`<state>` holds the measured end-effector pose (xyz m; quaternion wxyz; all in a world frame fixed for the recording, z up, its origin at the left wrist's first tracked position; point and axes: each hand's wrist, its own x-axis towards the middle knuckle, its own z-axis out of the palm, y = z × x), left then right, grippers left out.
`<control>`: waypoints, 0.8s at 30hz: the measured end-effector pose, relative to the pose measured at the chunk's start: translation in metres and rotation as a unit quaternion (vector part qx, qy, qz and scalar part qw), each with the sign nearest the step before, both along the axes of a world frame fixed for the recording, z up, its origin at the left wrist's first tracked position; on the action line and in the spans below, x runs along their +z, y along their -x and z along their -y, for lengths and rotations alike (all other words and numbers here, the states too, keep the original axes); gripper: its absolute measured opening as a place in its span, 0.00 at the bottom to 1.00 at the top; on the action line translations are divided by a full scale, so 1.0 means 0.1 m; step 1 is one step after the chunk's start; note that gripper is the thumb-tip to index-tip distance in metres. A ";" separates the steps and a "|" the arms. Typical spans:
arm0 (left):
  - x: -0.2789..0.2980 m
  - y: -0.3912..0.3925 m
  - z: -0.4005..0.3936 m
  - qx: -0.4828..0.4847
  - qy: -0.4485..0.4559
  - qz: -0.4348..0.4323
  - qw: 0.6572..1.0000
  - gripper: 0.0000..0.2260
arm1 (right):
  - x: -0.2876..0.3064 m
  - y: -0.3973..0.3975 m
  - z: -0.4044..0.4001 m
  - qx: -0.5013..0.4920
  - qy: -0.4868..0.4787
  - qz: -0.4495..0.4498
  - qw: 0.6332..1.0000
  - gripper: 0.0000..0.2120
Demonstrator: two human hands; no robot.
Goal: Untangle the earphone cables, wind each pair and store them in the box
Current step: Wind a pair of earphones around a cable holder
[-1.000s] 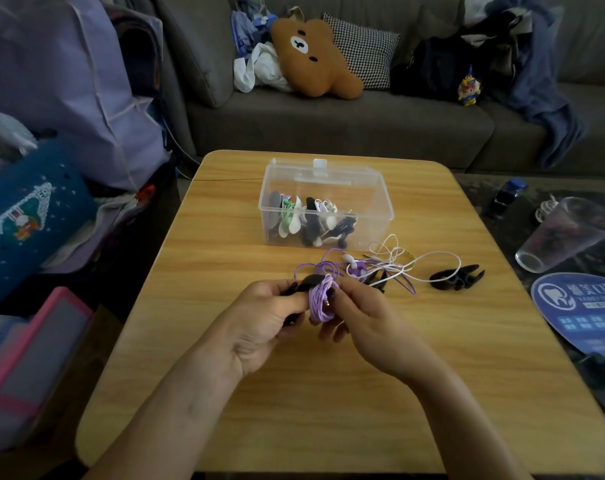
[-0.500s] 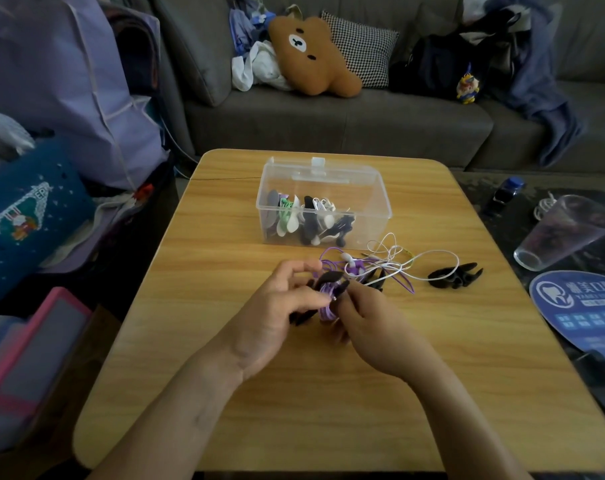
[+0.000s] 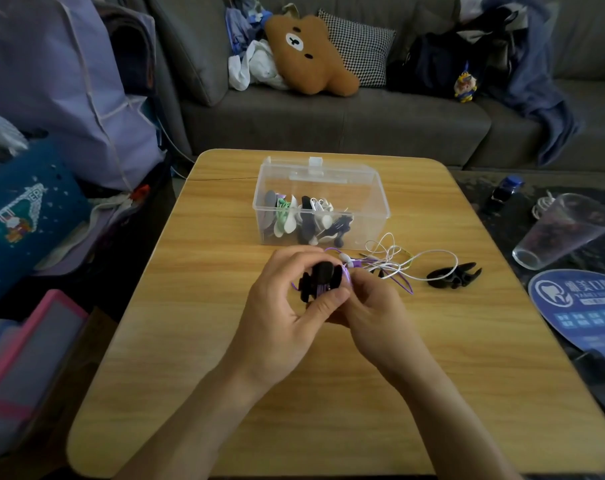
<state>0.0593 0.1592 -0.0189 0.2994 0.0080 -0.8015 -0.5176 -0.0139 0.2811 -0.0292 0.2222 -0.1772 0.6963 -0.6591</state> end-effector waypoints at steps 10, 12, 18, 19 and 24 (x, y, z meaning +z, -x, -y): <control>-0.14 -0.01 0.10 0.025 0.075 0.122 0.989 0.17 | -0.06 0.02 -0.04 -0.079 -0.135 -0.465 0.871 0.04; -0.15 -0.01 0.10 -0.011 0.080 0.116 0.990 0.18 | -0.08 0.00 -0.02 -0.060 -0.122 -0.489 0.862 0.04; -0.21 -0.01 0.03 0.022 0.037 0.110 0.993 0.21 | -0.08 -0.10 0.06 -0.118 -0.123 -0.508 0.844 0.05; -0.22 -0.01 0.03 0.028 0.031 0.114 0.993 0.22 | -0.08 -0.12 0.07 -0.127 -0.123 -0.515 0.839 0.06; -0.19 0.00 0.03 0.025 0.043 0.109 0.993 0.22 | -0.05 -0.12 0.06 -0.149 -0.105 -0.547 0.817 0.04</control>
